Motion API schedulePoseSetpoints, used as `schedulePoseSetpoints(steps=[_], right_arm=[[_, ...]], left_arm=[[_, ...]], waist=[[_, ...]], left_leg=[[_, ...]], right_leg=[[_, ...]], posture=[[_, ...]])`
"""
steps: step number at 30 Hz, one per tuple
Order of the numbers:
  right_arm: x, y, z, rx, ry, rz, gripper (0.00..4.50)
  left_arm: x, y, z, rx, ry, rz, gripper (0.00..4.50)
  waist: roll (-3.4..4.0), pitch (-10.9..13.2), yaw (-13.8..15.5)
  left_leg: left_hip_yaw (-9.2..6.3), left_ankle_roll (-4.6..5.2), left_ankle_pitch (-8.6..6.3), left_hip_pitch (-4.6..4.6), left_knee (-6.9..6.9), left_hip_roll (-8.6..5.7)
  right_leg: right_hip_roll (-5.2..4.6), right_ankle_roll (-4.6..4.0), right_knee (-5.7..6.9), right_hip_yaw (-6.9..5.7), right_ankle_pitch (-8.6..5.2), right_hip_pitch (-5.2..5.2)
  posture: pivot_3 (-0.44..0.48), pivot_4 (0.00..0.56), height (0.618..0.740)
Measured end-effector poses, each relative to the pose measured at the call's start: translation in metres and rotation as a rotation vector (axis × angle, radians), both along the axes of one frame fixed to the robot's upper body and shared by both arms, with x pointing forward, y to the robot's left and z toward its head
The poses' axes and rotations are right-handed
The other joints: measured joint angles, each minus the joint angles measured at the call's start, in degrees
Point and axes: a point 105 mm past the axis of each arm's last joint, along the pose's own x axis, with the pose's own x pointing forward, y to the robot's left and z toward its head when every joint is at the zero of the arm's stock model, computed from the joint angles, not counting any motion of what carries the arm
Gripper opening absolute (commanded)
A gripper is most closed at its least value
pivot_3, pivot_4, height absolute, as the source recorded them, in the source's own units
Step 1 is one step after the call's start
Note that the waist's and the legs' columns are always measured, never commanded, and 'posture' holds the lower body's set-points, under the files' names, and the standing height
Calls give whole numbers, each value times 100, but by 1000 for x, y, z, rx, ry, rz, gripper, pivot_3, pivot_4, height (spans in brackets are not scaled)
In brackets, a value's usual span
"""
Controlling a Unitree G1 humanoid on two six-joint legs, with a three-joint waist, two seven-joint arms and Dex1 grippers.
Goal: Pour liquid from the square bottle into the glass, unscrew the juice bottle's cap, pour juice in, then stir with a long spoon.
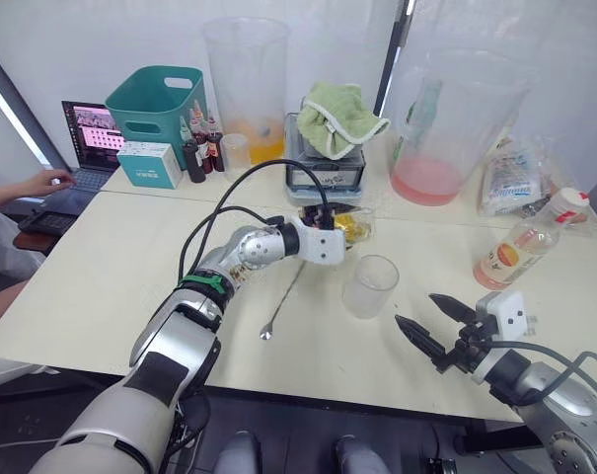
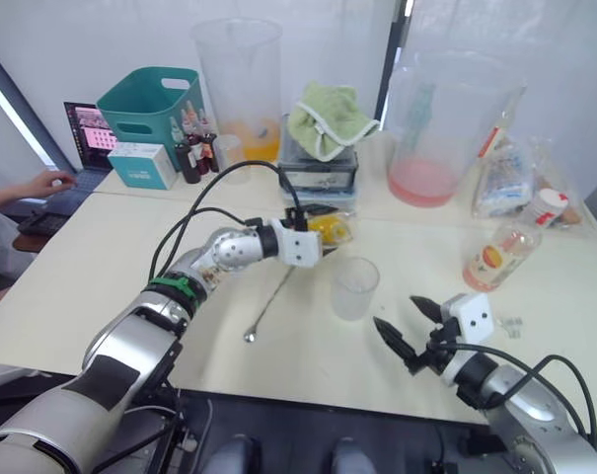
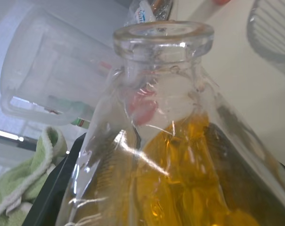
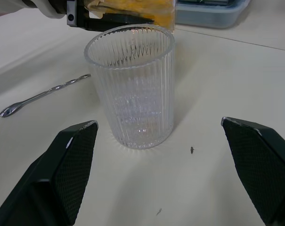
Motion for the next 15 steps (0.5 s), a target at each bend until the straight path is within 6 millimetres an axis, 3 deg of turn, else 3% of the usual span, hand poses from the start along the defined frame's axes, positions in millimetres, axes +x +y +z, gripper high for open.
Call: schedulePoseSetpoints(steps=[15], right_arm=[[-4, 3, 1, 11, 3, -9, 4451]], left_arm=[[-4, -10, 5, 114, -278, -46, 2830]], waist=[[0, 0, 81]], left_leg=[[0, -7, 4, 0, 0, -3]], right_leg=[[-1, 1, 3, 1, 0, -1]], posture=[[0, 150, 740]])
